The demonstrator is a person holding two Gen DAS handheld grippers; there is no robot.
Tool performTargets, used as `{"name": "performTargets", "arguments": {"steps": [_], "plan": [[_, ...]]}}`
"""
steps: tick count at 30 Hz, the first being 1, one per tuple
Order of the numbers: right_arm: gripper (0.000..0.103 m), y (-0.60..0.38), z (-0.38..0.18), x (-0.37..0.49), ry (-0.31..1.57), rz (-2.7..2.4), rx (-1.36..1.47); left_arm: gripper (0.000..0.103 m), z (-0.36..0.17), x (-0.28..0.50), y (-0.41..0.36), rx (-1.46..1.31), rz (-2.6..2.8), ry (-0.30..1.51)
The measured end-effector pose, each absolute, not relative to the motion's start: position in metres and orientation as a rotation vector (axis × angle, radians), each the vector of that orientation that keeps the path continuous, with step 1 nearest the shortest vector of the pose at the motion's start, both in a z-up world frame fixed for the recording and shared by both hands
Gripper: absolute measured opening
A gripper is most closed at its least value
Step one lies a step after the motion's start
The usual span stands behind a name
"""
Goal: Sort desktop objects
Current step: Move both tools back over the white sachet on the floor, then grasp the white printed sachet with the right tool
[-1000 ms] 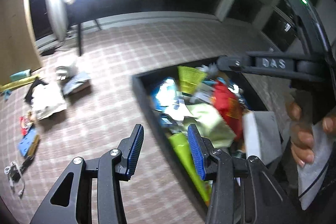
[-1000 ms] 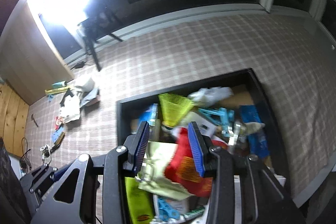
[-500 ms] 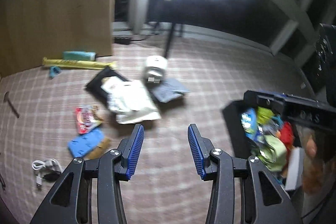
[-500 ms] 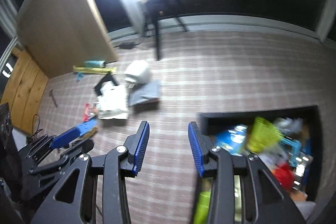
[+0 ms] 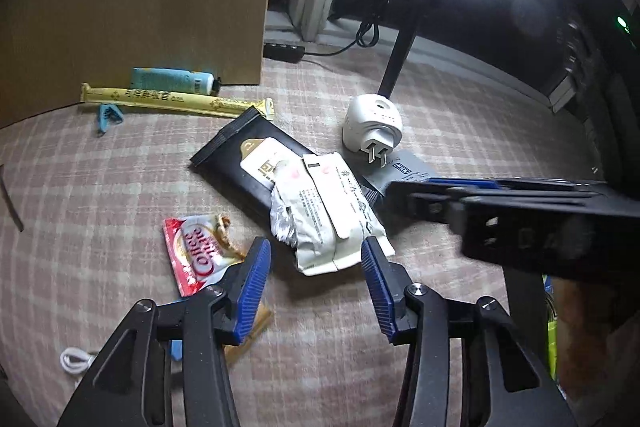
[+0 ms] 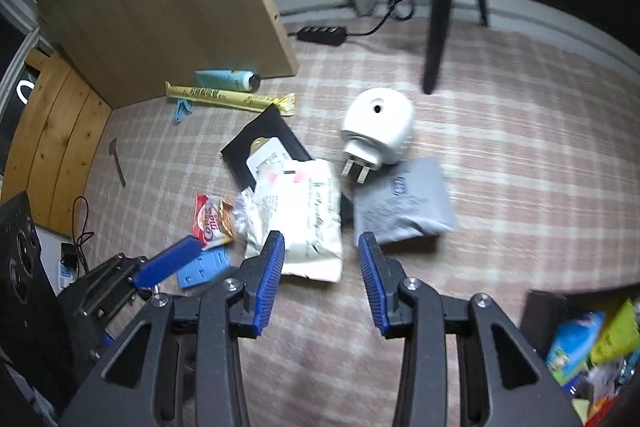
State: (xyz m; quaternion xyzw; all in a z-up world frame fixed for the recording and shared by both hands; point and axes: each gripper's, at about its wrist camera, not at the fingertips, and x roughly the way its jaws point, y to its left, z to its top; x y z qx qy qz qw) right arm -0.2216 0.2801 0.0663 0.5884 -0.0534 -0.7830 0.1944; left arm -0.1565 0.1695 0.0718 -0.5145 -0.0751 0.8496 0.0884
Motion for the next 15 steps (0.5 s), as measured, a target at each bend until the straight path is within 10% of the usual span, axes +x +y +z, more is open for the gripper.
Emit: {"name": "performTargets", "arguments": {"steps": [15], "plan": [[0.038,0.267,0.02,-0.253,-0.259,-2.087,1.769,0.051,0.047,-0.182,0.177,-1.561,2.465,-0.198]]}}
